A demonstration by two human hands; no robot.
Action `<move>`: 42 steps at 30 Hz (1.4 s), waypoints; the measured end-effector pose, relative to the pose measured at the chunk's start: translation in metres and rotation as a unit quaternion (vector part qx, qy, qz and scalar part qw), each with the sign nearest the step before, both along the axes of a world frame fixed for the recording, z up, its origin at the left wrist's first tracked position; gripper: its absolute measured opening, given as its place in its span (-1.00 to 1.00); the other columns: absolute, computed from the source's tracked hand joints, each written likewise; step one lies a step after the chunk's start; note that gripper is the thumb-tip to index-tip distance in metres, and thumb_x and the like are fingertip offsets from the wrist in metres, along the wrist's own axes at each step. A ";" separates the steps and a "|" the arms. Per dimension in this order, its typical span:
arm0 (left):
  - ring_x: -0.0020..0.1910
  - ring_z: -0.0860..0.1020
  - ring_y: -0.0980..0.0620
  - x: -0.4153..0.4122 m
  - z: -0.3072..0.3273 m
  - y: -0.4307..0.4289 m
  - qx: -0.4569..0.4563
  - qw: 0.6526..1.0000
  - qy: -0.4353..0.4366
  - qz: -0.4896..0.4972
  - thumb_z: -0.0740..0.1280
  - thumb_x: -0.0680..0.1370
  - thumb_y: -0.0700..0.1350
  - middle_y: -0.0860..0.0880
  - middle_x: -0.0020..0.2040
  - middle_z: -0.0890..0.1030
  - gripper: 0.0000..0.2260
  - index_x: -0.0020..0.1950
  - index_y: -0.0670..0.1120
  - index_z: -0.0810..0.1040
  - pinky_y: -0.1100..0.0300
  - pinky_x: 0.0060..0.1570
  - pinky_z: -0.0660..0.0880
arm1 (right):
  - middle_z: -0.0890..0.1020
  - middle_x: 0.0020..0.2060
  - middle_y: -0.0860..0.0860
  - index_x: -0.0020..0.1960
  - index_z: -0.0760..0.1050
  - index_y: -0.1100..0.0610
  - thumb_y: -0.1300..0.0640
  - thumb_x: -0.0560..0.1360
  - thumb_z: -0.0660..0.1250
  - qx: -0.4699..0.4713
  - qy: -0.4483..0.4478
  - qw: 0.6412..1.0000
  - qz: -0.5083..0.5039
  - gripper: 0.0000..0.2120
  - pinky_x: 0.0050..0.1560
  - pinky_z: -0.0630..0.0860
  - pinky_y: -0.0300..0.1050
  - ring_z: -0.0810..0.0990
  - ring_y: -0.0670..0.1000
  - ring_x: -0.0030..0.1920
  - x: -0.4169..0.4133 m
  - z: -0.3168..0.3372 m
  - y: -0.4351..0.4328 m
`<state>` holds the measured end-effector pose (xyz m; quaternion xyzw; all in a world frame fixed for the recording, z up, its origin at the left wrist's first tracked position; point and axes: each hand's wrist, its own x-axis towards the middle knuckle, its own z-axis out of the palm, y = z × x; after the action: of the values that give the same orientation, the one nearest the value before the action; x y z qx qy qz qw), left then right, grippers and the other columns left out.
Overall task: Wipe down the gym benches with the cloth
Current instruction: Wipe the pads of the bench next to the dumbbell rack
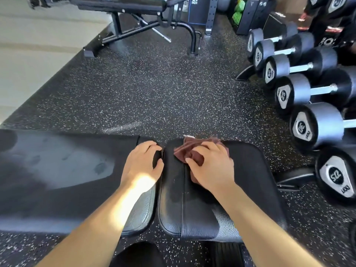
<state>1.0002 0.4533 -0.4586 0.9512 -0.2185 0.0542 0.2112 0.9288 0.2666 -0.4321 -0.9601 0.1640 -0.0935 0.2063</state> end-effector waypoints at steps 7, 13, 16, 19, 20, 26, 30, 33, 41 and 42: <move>0.26 0.39 0.05 0.002 -0.003 0.000 -0.004 1.000 -0.007 0.003 0.27 0.47 -0.03 0.07 0.25 0.47 -0.72 0.18 0.01 0.52 0.19 0.27 0.24 | 0.48 0.23 -0.11 0.10 0.54 -0.12 -0.17 0.47 0.27 0.008 0.022 0.999 -0.028 -0.75 0.19 0.36 0.19 0.33 0.07 0.29 0.035 0.004 0.006; 0.27 0.36 0.07 0.004 -0.004 0.001 -0.004 1.000 -0.001 -0.001 0.25 0.48 -0.01 0.09 0.27 0.45 -0.72 0.18 0.04 0.51 0.19 0.27 0.24 | 0.52 0.13 -0.08 0.05 0.54 -0.13 -0.18 0.47 0.27 0.024 0.031 0.999 -0.003 -0.78 0.19 0.36 0.24 0.40 0.11 0.21 0.062 0.006 0.007; 0.29 0.35 0.06 0.004 -0.003 0.001 0.006 1.000 0.000 -0.006 0.25 0.49 -0.01 0.07 0.28 0.45 -0.71 0.19 0.03 0.50 0.18 0.28 0.24 | 0.50 0.17 -0.09 0.10 0.52 -0.16 -0.19 0.46 0.27 0.022 0.034 0.999 0.003 -0.74 0.20 0.33 0.24 0.37 0.10 0.24 0.057 0.007 0.008; 0.32 0.32 0.03 0.008 -0.002 0.000 0.034 0.999 0.004 -0.029 0.25 0.51 0.01 0.05 0.32 0.42 -0.69 0.24 0.02 0.48 0.13 0.30 0.23 | 0.48 0.18 -0.08 0.11 0.51 -0.17 -0.20 0.46 0.27 0.025 0.051 0.998 0.018 -0.74 0.22 0.29 0.27 0.35 0.10 0.24 0.057 0.010 0.005; 0.33 0.32 0.02 0.012 -0.002 -0.001 0.038 0.999 0.006 -0.037 0.24 0.52 0.00 0.04 0.33 0.41 -0.68 0.26 0.01 0.47 0.13 0.31 0.22 | 0.49 0.16 -0.07 0.09 0.52 -0.17 -0.20 0.46 0.27 0.026 0.056 0.998 0.023 -0.75 0.22 0.29 0.28 0.36 0.11 0.23 0.058 0.012 0.004; 0.26 0.42 -0.03 0.034 -0.001 -0.026 0.051 0.997 0.002 -0.051 0.18 0.56 -0.02 -0.01 0.26 0.50 -0.70 0.24 -0.07 0.48 0.07 0.31 0.22 | 0.53 0.05 -0.02 0.04 0.53 -0.12 -0.13 0.48 0.26 0.025 0.059 0.998 0.008 -0.80 0.14 0.31 0.22 0.42 0.15 0.16 0.062 0.013 -0.014; 0.23 0.44 0.01 0.032 0.002 -0.022 0.046 0.997 0.029 -0.049 0.12 0.57 0.05 0.01 0.19 0.55 -0.67 0.20 -0.05 0.52 0.08 0.31 0.23 | 0.53 0.03 0.01 0.04 0.52 -0.09 -0.11 0.48 0.27 0.003 0.084 0.993 -0.082 -0.81 0.06 0.33 0.16 0.44 0.16 0.15 0.048 0.020 -0.066; 0.20 0.46 0.01 0.032 0.009 -0.025 0.052 0.997 0.052 -0.035 0.10 0.52 0.15 0.02 0.17 0.56 -0.62 0.17 -0.02 0.52 0.04 0.29 0.29 | 0.53 0.07 0.05 0.08 0.52 -0.05 -0.12 0.48 0.28 0.021 0.120 0.985 -0.120 -0.76 0.09 0.38 0.18 0.44 0.21 0.17 0.041 0.024 -0.100; 0.13 0.46 -0.07 0.034 0.014 -0.029 0.083 0.994 0.066 -0.030 0.13 0.48 0.13 -0.02 0.11 0.56 -0.62 0.14 -0.04 0.52 0.04 0.27 0.29 | 0.52 0.18 -0.05 0.15 0.53 -0.08 -0.11 0.49 0.27 0.048 0.135 0.990 -0.016 -0.73 0.19 0.40 0.20 0.43 0.15 0.21 0.067 0.020 -0.057; 0.14 0.46 -0.07 0.035 0.013 -0.029 0.091 0.993 0.070 -0.030 0.13 0.48 0.14 -0.03 0.11 0.55 -0.61 0.15 -0.04 0.52 0.04 0.29 0.28 | 0.51 0.19 -0.07 0.16 0.52 -0.09 -0.12 0.49 0.27 0.045 0.128 0.991 0.000 -0.73 0.18 0.41 0.19 0.43 0.13 0.21 0.068 0.018 -0.051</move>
<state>1.0349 0.4242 -0.4456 0.9610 -0.2352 -0.0393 0.1400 0.9970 0.2153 -0.4141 -0.9540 0.1928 0.0373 0.2265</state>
